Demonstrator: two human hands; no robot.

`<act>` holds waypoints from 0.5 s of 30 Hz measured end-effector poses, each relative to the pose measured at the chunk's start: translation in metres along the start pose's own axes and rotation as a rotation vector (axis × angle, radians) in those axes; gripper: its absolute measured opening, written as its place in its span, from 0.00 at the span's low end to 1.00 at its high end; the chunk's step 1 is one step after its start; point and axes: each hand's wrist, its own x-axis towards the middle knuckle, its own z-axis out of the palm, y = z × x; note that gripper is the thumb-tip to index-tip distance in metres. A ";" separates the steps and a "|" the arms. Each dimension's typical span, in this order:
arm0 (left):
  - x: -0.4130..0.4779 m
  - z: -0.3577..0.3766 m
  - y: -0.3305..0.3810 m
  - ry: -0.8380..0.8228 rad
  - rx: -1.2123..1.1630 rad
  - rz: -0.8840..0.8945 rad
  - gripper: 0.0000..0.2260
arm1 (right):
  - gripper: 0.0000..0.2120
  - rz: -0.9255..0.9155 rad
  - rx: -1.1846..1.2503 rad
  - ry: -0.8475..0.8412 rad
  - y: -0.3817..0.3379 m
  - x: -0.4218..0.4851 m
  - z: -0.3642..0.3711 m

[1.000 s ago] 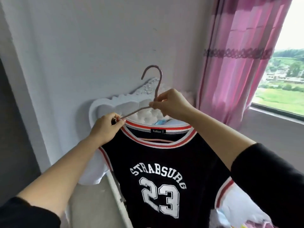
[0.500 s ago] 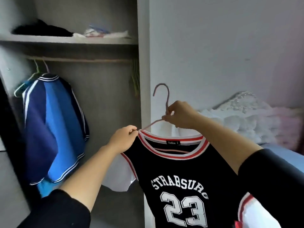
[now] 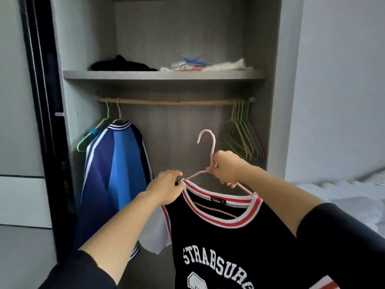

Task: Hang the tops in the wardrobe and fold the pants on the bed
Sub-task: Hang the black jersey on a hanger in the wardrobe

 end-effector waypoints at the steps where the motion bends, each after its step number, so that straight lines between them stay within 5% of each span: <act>1: 0.016 -0.005 -0.011 0.020 0.021 0.002 0.22 | 0.11 -0.017 -0.020 0.001 -0.006 0.019 0.003; 15: 0.209 -0.096 -0.183 0.251 0.174 -0.044 0.20 | 0.06 -0.146 -0.196 -0.004 -0.099 0.268 0.021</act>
